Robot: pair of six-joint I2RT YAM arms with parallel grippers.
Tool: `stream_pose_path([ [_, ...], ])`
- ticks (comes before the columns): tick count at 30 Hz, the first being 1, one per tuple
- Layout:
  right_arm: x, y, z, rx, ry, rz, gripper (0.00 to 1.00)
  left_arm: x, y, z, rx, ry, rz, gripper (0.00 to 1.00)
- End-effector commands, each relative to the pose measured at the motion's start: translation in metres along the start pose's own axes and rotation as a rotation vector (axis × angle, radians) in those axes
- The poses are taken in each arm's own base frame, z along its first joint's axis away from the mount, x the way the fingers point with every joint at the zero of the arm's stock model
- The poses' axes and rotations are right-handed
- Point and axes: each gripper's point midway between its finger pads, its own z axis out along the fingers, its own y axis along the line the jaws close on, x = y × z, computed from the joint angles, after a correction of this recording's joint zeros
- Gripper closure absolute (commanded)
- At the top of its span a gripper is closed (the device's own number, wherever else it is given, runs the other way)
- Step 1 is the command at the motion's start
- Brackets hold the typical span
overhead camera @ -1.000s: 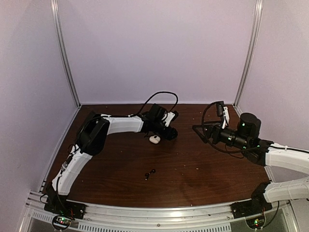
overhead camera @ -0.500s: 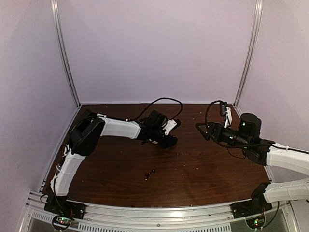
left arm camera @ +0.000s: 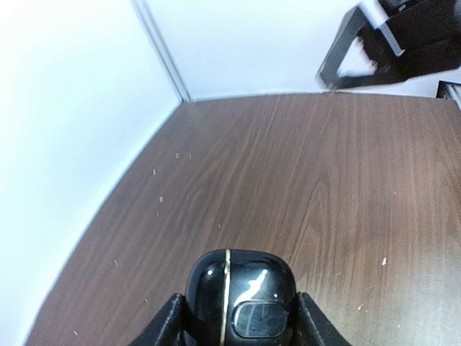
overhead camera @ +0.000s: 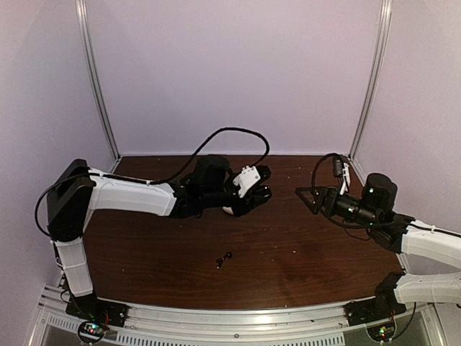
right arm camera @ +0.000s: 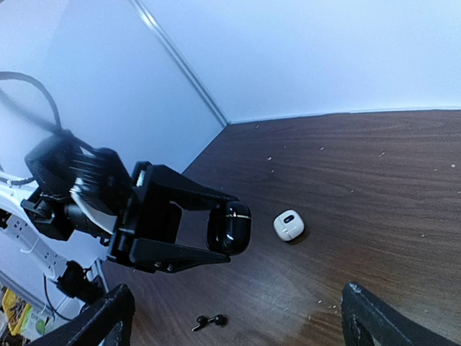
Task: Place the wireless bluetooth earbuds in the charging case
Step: Pick up the charging case from the center of the board, then pass from the left arm to the right
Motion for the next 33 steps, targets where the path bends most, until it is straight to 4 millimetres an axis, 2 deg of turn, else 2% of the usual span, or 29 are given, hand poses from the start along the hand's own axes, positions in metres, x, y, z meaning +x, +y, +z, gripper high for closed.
stream_pose_path([
  [1, 0.004, 0.037, 0.003, -0.200, 0.081, -0.044, 0.00, -0.058, -0.023, -0.026, -0.057, -0.165, 0.216, 0.73],
  [5, 0.005, 0.052, -0.001, -0.284, 0.097, -0.046, 0.00, -0.075, -0.042, -0.041, -0.084, -0.191, 0.291, 0.74],
  [12, 0.013, 0.060, 0.002, -0.351, 0.141, -0.020, 0.19, -0.098, -0.053, -0.056, -0.133, -0.225, 0.332, 0.74],
  [25, 0.022, 0.069, 0.013, -0.389, 0.174, 0.011, 0.43, -0.104, -0.069, -0.059, -0.161, -0.221, 0.430, 0.75],
  [33, 0.029, 0.078, 0.020, -0.428, 0.207, 0.008, 0.57, -0.110, -0.071, -0.064, -0.162, -0.245, 0.439, 0.76],
])
